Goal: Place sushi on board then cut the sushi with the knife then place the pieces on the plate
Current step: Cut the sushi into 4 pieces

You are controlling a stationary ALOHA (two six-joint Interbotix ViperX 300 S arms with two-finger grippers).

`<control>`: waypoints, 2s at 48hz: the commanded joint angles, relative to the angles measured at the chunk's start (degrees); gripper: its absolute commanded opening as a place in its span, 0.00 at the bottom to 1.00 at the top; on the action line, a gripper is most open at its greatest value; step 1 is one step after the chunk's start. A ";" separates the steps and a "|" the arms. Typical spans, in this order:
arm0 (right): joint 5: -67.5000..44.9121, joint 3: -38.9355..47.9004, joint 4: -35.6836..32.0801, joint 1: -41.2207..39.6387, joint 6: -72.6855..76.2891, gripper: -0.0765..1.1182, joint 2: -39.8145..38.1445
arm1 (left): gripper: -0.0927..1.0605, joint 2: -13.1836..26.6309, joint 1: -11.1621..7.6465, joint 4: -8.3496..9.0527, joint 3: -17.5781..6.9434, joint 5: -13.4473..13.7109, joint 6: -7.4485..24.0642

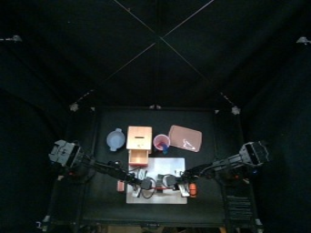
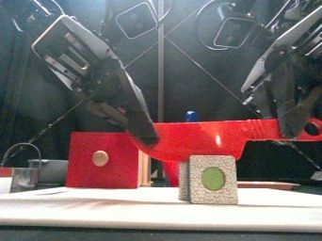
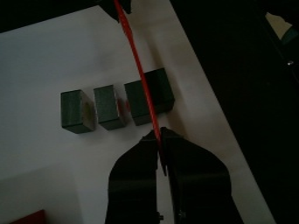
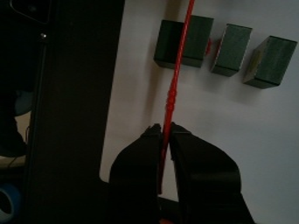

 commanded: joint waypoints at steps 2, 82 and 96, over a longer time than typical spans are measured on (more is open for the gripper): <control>-0.88 -1.14 0.09 0.53 -0.44 0.38 0.26 | 0.38 0.09 0.26 -0.18 -1.49 -0.44 0.26; 4.22 -3.96 -9.93 -4.57 -0.44 0.38 -3.16 | 0.38 -3.69 3.96 4.66 -1.23 4.75 0.35; 4.22 -4.13 -7.65 -4.13 -0.35 0.38 -2.81 | 0.38 -3.69 3.34 4.39 -1.14 4.75 0.26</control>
